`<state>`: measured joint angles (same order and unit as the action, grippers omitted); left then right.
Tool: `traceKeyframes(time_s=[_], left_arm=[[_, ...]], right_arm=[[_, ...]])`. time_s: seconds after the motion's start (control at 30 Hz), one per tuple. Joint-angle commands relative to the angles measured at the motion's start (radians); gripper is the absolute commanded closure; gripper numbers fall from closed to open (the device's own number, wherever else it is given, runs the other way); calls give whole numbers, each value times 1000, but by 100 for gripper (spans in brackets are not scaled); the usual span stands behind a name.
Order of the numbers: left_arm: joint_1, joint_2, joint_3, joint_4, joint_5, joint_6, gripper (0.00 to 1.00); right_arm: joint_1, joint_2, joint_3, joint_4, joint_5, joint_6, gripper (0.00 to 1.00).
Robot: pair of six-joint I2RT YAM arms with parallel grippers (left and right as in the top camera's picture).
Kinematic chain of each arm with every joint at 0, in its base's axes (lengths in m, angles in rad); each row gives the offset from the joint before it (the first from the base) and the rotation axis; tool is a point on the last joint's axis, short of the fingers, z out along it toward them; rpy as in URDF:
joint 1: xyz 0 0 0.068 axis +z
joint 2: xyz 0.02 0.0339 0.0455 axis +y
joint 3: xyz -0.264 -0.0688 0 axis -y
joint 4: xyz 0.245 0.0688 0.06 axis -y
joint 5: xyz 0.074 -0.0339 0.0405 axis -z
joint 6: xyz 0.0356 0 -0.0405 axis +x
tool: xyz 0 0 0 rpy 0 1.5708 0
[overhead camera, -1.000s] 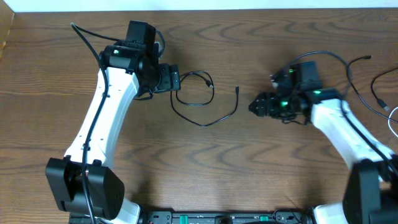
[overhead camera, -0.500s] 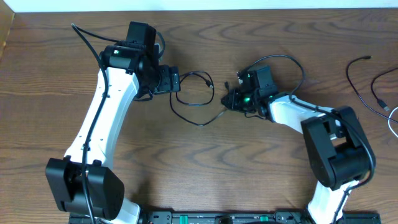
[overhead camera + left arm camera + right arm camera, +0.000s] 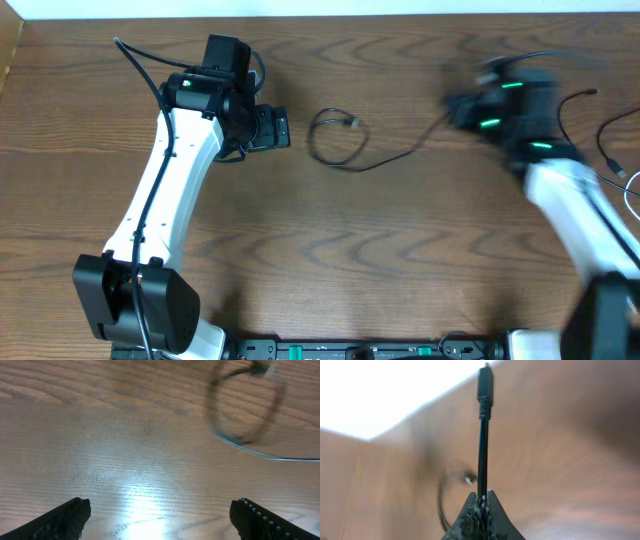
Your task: Untangle cables
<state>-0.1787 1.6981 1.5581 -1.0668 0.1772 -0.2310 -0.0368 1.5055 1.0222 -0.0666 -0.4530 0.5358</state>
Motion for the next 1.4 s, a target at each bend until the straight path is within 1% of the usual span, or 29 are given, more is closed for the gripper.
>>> traceKeyframes(time_s=[0.0,0.1,0.17,0.2,0.27,0.3,0.4,0.53,0.63,0.73,0.77,0.87,0.93,0.97,1.0,1.03,1.07,1.1,1.13,1.2,1.3,1.37], left_arm=[[3,-6,2,-2,-10,9,6],[3,-6,2,-2,-9,9,6],[3,-6,2,-2,-9,9,6],[3,-6,2,-2,-9,9,6],[3,-6,2,-2,-9,9,6],[3,-6,2,-4,-9,9,6],[3,-6,2,-10,-6,9,6],[3,-6,2,-10,-6,9,6],[3,-6,2,-10,-6,9,6],[3,-6,2,-9,-6,9,6],[3,-6,2,-9,-6,9,6],[3,-6,2,-9,-6,9,6],[3,-6,2,-10,-6,9,6],[3,-6,2,-10,-6,9,6],[3,-6,2,-10,-6,9,6],[3,-6,2,-11,-6,9,6],[3,-6,2,-11,-6,9,6],[3,-6,2,-11,-6,9,6],[3,-6,2,-10,-6,9,6],[3,-6,2,-10,-6,9,6],[3,-6,2,-9,-6,9,6],[2,-6,2,6,-6,9,6]], right_arm=[[-189,-167,28,-5,94,-21,99],[-372,-272,31,-5,179,-20,99],[-467,-303,31,-13,182,-21,99],[-518,-306,31,-44,188,-22,99],[-564,-298,31,-111,228,-22,99],[-592,-278,31,-193,321,-45,99],[-599,-234,31,-234,407,-143,99],[-599,-164,73,-299,479,-175,99],[-599,-77,189,-409,497,-201,99],[-599,43,396,-603,519,-227,99],[-599,114,520,-721,522,-238,99],[-599,223,677,-849,523,-238,99],[-599,256,703,-865,526,-238,99],[-599,270,703,-860,526,-238,96],[-599,281,703,-860,524,-238,78],[-598,286,703,-861,500,-238,55],[-598,286,703,-862,481,-238,46],[-597,286,703,-866,431,-239,34],[-595,286,703,-874,369,-257,30],[-583,286,703,-904,267,-291,28],[-541,286,703,-974,161,-355,27],[-463,286,702,-1064,110,-446,26]])
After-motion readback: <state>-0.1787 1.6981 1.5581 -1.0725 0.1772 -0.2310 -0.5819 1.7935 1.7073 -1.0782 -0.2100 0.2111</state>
